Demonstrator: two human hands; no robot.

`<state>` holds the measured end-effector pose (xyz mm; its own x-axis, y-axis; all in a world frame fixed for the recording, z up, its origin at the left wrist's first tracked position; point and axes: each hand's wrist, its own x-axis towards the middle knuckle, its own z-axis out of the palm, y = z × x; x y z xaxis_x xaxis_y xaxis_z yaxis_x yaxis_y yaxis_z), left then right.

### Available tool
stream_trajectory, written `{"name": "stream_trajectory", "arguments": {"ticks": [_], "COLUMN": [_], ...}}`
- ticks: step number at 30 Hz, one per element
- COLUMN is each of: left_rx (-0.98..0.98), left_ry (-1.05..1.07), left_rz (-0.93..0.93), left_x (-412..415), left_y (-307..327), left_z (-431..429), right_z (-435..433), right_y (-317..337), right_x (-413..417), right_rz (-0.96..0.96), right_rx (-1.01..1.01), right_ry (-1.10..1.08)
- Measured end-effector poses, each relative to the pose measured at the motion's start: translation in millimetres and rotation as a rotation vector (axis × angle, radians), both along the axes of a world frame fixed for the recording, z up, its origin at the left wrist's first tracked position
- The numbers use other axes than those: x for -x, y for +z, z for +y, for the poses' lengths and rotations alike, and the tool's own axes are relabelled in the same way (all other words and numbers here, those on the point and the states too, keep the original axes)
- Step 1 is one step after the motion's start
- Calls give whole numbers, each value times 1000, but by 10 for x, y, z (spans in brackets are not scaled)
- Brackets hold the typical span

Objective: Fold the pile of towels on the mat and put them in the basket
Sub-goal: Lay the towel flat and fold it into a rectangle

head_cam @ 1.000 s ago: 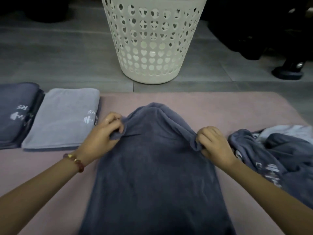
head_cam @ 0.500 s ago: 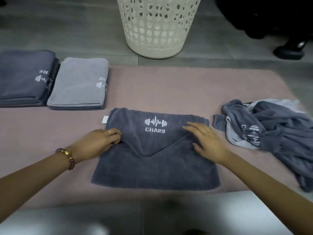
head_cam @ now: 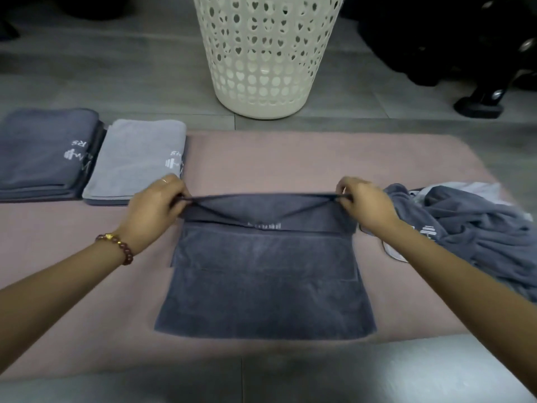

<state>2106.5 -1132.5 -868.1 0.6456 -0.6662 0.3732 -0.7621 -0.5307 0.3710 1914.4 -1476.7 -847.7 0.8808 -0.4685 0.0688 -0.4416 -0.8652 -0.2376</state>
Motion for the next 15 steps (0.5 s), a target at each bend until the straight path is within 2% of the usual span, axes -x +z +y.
{"name": "stream_trajectory", "arguments": {"ticks": [2, 4, 6, 11, 15], "left_rx": [144, 189, 136, -108, -170], "left_ry": [40, 25, -7, -81, -127], "left_rz": [23, 33, 51, 172, 173], "left_x": [-42, -42, 21, 267, 353], "left_y": [28, -33, -189, -737, -905], "left_z": [-45, -43, -8, 238, 354], "right_z": [19, 99, 180, 253, 291], "right_y": [67, 29, -159, -904, -1040], "right_x": [54, 179, 374, 960, 1171], "right_rz": [-342, -505, -497, -265, -177], "right_rx": [-64, -100, -93, -212, -189], "right_ry": [-52, -23, 32, 97, 231]}}
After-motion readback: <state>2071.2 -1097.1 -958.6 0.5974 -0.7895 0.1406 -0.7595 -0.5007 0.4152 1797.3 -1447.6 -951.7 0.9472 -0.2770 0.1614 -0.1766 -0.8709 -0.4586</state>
